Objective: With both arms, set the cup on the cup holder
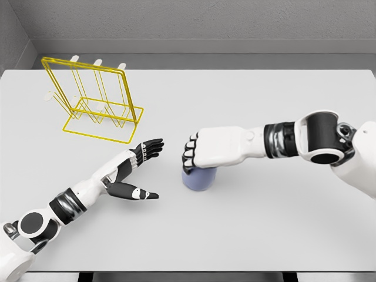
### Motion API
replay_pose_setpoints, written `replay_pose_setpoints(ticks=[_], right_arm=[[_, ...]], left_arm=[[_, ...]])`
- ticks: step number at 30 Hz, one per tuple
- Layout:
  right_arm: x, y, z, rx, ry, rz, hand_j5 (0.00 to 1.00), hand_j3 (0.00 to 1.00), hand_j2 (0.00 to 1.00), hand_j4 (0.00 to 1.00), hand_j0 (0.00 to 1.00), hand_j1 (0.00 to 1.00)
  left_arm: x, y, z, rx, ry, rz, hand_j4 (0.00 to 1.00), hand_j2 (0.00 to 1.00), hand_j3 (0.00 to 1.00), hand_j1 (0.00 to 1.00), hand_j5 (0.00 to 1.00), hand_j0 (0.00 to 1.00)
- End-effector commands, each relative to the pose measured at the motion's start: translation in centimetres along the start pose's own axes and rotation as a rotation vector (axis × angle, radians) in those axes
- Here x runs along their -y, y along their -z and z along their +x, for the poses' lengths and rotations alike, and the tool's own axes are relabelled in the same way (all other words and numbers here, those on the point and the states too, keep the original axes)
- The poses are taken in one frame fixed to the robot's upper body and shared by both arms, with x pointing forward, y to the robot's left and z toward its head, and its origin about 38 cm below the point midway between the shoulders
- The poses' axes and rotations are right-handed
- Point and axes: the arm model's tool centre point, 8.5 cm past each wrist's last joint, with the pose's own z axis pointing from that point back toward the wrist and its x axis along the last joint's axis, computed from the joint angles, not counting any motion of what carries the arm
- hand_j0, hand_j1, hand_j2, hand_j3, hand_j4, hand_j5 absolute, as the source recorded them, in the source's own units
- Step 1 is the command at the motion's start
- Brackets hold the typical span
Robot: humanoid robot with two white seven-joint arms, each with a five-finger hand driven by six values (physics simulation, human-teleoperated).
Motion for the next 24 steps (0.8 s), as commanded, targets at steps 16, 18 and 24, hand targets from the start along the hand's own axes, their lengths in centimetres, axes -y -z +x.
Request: replay_pose_setpoints(ticks=[16, 18, 24], right_arm=[[2.3, -6.8, -3.5, -0.162, 0.020, -0.093, 1.00, 1.00, 1.00, 1.00, 1.00, 1.00], [3.4, -11.9, -4.7, -0.239, 0.052, -0.150, 1.00, 1.00, 1.00, 1.00, 1.00, 1.00], [-0.6, -23.8, -3.7, -0.474, 0.275, -0.398, 1.00, 1.00, 1.00, 1.00, 1.00, 1.00]], left_arm=[[-0.4, -0.1, 0.0, 0.001, 0.002, 0.009, 1.00, 1.00, 1.00, 1.00, 1.00, 1.00], [-0.4, -0.1, 0.0, 0.001, 0.002, 0.009, 1.00, 1.00, 1.00, 1.00, 1.00, 1.00], [-0.1, 0.5, -0.1, 0.005, -0.007, 0.006, 1.00, 1.00, 1.00, 1.00, 1.00, 1.00]])
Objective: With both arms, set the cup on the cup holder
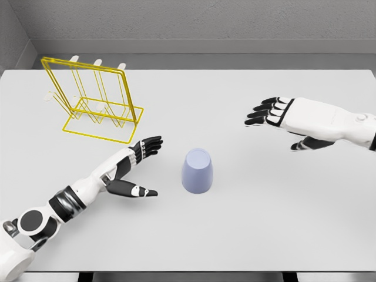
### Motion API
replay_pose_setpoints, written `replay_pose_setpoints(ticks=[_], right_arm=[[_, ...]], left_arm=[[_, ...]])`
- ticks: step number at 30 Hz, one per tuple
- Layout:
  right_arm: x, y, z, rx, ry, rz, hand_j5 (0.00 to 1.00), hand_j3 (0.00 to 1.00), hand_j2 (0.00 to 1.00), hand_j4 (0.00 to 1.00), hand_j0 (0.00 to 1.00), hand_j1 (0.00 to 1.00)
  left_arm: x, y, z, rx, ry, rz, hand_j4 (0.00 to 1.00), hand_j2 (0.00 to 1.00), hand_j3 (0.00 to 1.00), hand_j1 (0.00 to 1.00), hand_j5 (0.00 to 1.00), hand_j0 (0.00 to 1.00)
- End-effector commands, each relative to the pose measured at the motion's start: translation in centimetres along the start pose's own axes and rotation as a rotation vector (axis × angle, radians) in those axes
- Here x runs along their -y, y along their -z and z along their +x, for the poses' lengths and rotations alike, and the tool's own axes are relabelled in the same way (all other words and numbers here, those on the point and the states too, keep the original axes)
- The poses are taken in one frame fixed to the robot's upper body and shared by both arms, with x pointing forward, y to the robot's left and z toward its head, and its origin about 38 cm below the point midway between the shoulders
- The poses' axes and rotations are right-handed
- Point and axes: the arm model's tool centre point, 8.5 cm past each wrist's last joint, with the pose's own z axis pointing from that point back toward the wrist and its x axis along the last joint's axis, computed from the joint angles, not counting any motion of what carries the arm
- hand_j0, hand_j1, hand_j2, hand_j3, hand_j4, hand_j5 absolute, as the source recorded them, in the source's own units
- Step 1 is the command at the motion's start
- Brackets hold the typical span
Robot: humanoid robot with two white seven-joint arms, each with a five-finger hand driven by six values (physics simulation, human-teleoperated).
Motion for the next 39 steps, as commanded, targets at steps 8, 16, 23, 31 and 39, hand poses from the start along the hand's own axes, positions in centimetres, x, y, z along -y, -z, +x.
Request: replay_pose_setpoints(ticks=[8, 16, 23, 31, 39], right_arm=[[-0.1, -4.4, -3.3, -0.119, 0.182, -0.256, 1.00, 1.00, 1.00, 1.00, 1.00, 1.00], [-0.1, -3.9, -3.1, -0.108, 0.201, -0.317, 1.00, 1.00, 1.00, 1.00, 1.00, 1.00], [0.1, -4.3, -3.2, -0.119, 0.196, -0.325, 1.00, 1.00, 1.00, 1.00, 1.00, 1.00], [0.1, -4.3, -3.3, -0.119, 0.194, -0.326, 1.00, 1.00, 1.00, 1.00, 1.00, 1.00], [0.1, -4.2, -3.2, -0.116, 0.195, -0.328, 1.00, 1.00, 1.00, 1.00, 1.00, 1.00]], left_arm=[[1.9, 3.7, -0.4, -0.007, -0.039, -0.044, 1.00, 1.00, 1.00, 1.00, 1.00, 1.00], [3.2, 5.7, 0.0, 0.016, -0.046, -0.082, 1.00, 1.00, 1.00, 1.00, 1.00, 1.00], [4.0, 6.9, 0.2, 0.002, -0.056, -0.100, 1.00, 1.00, 1.00, 1.00, 1.00, 1.00], [4.0, 6.9, -0.5, -0.015, -0.060, -0.098, 1.00, 1.00, 1.00, 1.00, 1.00, 1.00], [4.4, 7.4, -1.4, -0.027, -0.080, -0.091, 1.00, 1.00, 1.00, 1.00, 1.00, 1.00]])
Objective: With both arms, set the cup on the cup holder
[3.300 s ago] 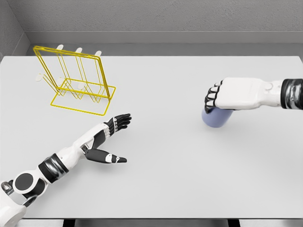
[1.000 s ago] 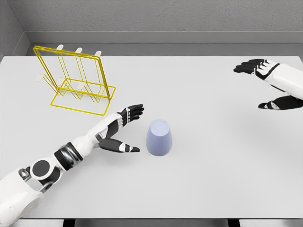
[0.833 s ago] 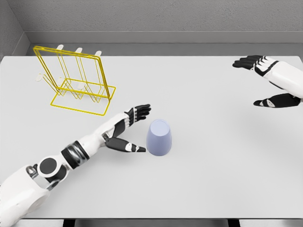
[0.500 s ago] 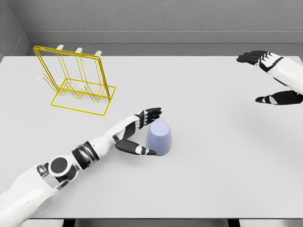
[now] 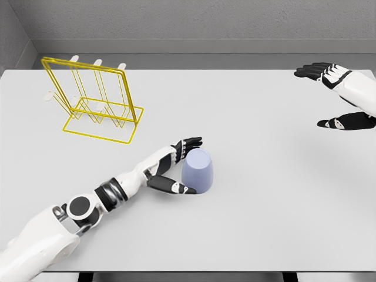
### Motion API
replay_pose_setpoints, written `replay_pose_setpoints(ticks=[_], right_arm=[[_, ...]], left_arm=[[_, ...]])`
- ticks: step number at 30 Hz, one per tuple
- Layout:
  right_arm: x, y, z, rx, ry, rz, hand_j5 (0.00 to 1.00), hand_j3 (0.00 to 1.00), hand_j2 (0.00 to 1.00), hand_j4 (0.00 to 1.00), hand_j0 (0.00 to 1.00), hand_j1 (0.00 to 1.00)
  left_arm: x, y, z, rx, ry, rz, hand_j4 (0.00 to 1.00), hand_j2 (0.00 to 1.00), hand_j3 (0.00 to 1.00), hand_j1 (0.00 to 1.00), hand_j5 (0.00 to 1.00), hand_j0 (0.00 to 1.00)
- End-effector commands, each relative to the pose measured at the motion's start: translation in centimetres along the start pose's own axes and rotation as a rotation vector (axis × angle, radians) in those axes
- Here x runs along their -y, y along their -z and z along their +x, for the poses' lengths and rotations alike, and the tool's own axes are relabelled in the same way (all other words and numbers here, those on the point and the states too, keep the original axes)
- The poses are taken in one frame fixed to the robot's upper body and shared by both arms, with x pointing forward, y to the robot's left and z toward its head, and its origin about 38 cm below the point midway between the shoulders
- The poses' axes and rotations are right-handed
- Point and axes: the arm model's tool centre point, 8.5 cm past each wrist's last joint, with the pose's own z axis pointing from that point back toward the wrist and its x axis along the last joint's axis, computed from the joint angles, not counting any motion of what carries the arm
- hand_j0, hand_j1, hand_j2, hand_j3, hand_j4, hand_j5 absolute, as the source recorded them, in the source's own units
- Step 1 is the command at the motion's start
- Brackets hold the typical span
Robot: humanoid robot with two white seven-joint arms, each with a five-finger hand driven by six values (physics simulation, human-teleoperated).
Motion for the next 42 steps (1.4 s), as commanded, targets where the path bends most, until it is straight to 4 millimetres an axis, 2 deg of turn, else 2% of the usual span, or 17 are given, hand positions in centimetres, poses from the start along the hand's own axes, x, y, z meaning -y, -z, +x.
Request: replay_pose_setpoints(ticks=[1, 7, 11, 13, 15, 16, 18, 27, 35, 38, 42], right_arm=[[0.1, 0.0, 0.0, 0.001, 0.006, -0.004, 1.00, 1.00, 1.00, 1.00, 1.00, 1.00], [0.0, 0.0, 0.0, 0.000, 0.008, -0.005, 1.00, 1.00, 1.00, 1.00, 1.00, 1.00], [0.0, 0.0, -0.1, -0.001, 0.008, -0.004, 1.00, 1.00, 1.00, 1.00, 1.00, 1.00], [0.0, 0.0, -0.1, -0.001, 0.009, -0.005, 1.00, 1.00, 1.00, 1.00, 1.00, 1.00], [0.0, 0.0, -0.1, -0.001, 0.009, -0.005, 1.00, 1.00, 1.00, 1.00, 1.00, 1.00], [0.0, 0.0, -0.1, -0.001, 0.009, -0.005, 1.00, 1.00, 1.00, 1.00, 1.00, 1.00], [0.0, 0.0, -0.1, -0.001, 0.009, -0.005, 1.00, 1.00, 1.00, 1.00, 1.00, 1.00], [0.0, 0.0, -0.1, -0.002, 0.010, -0.005, 1.00, 1.00, 1.00, 1.00, 1.00, 1.00], [0.0, 0.0, 0.0, 0.001, 0.010, -0.008, 1.00, 1.00, 1.00, 1.00, 1.00, 1.00], [0.0, 0.0, -0.1, 0.000, 0.011, -0.008, 1.00, 1.00, 1.00, 1.00, 1.00, 1.00], [0.0, 0.1, 0.1, 0.004, 0.009, -0.009, 1.00, 1.00, 1.00, 1.00, 1.00, 1.00]], left_arm=[[0.2, 0.2, -0.1, 0.001, -0.006, -0.001, 1.00, 1.00, 1.00, 1.00, 1.00, 1.00], [0.3, 0.3, 0.0, 0.007, -0.010, -0.003, 1.00, 1.00, 1.00, 1.00, 1.00, 1.00], [0.5, 0.5, 0.1, 0.014, -0.013, -0.007, 0.82, 0.82, 0.82, 0.82, 0.82, 0.82], [0.6, 0.6, 0.2, 0.015, -0.009, -0.008, 0.75, 0.75, 0.75, 0.75, 0.75, 0.75], [0.6, 0.6, 0.2, 0.014, 0.002, -0.011, 0.74, 0.74, 0.74, 0.74, 0.74, 0.74], [0.9, 0.9, 0.2, 0.019, 0.002, -0.014, 0.67, 0.67, 0.67, 0.67, 0.67, 0.67], [0.9, 1.0, 0.3, 0.023, -0.001, -0.014, 0.64, 0.64, 0.64, 0.64, 0.64, 0.64], [0.7, 0.9, 0.7, 0.039, 0.002, -0.009, 0.64, 0.64, 0.64, 0.64, 0.64, 0.64], [0.6, 0.7, 3.2, 0.103, 0.013, -0.014, 0.66, 0.66, 0.66, 0.66, 0.66, 0.66], [-0.1, -0.3, 4.4, 0.122, 0.039, -0.010, 0.66, 0.66, 0.66, 0.66, 0.66, 0.66], [-0.7, -1.3, 4.8, 0.138, 0.053, 0.005, 0.64, 0.64, 0.64, 0.64, 0.64, 0.64]])
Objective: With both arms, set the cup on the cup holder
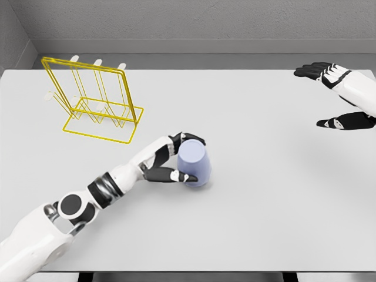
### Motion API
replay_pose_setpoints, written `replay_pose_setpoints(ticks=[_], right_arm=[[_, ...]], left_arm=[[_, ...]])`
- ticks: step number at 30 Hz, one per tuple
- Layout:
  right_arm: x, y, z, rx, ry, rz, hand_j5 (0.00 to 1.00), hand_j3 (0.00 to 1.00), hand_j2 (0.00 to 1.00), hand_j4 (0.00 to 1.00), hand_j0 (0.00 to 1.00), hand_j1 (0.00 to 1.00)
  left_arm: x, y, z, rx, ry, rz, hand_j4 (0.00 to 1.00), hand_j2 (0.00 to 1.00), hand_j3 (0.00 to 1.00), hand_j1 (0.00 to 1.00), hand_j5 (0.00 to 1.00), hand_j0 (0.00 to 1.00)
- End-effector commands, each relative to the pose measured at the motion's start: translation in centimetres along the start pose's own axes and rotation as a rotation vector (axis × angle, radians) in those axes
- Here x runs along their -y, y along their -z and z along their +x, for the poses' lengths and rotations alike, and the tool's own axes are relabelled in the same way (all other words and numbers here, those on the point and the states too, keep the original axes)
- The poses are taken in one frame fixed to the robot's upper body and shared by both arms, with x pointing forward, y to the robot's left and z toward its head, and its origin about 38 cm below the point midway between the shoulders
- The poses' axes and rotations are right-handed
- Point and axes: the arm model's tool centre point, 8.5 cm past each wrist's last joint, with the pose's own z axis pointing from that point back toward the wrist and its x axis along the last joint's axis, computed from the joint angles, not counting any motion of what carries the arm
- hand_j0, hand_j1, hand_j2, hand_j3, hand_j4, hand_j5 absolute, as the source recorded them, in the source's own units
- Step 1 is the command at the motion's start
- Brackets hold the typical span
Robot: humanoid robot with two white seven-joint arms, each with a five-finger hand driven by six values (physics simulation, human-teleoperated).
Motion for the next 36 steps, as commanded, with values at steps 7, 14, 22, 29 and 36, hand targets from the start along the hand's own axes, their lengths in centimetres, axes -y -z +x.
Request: replay_pose_setpoints(ticks=[7, 14, 22, 29, 36], right_arm=[[0.1, 0.0, 0.1, 0.003, 0.005, -0.005, 1.00, 1.00, 1.00, 1.00, 1.00, 1.00], [0.1, 0.0, 0.1, 0.003, 0.005, -0.005, 1.00, 1.00, 1.00, 1.00, 1.00, 1.00], [0.1, 0.0, 0.0, 0.002, 0.005, -0.006, 1.00, 1.00, 1.00, 1.00, 1.00, 1.00], [0.1, 0.0, 0.0, 0.002, 0.005, -0.006, 1.00, 1.00, 1.00, 1.00, 1.00, 1.00], [0.1, 0.0, 0.0, 0.002, 0.005, -0.005, 1.00, 1.00, 1.00, 1.00, 1.00, 1.00]], left_arm=[[-1.7, -2.9, 2.9, 0.049, 0.059, 0.014, 0.65, 0.65, 0.65, 0.65, 0.65, 0.65], [-4.3, -4.6, 5.1, 0.073, 0.117, 0.052, 0.65, 0.65, 0.65, 0.65, 0.65, 0.65], [-6.9, -6.4, 7.1, 0.102, 0.186, 0.092, 0.65, 0.65, 0.65, 0.65, 0.65, 0.65], [-8.6, -7.8, 8.5, 0.110, 0.212, 0.118, 0.65, 0.65, 0.65, 0.65, 0.65, 0.65], [-10.8, -9.1, 10.1, 0.120, 0.218, 0.169, 0.65, 0.65, 0.65, 0.65, 0.65, 0.65]])
